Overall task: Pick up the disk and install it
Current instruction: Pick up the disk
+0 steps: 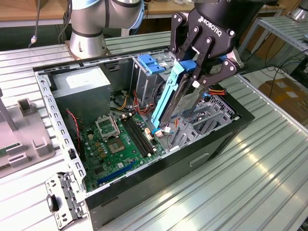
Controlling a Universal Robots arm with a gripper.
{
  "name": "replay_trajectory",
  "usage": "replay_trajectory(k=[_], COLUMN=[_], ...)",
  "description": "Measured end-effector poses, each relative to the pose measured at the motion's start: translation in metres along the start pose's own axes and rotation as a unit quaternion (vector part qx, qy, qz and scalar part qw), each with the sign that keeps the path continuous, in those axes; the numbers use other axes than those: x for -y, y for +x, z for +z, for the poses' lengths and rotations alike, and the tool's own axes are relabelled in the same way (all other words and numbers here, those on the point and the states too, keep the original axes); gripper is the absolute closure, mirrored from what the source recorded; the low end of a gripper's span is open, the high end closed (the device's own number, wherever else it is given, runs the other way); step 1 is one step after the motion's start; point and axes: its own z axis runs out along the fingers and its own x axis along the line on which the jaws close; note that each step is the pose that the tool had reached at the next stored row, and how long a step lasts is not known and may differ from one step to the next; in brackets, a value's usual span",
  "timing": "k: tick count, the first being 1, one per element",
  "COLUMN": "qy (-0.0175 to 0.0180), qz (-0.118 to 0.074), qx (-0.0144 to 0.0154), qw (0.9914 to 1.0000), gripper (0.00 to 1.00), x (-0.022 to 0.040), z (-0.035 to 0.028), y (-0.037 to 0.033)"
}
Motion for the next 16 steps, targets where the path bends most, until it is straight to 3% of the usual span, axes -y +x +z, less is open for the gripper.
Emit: replay_trajectory(k=[16], qy=[0.0000], qz=[0.000], qx=[0.0000], qw=[1.00000], gripper=[0.63], x=[0.0104], z=[-0.0007], y=[0.0081])
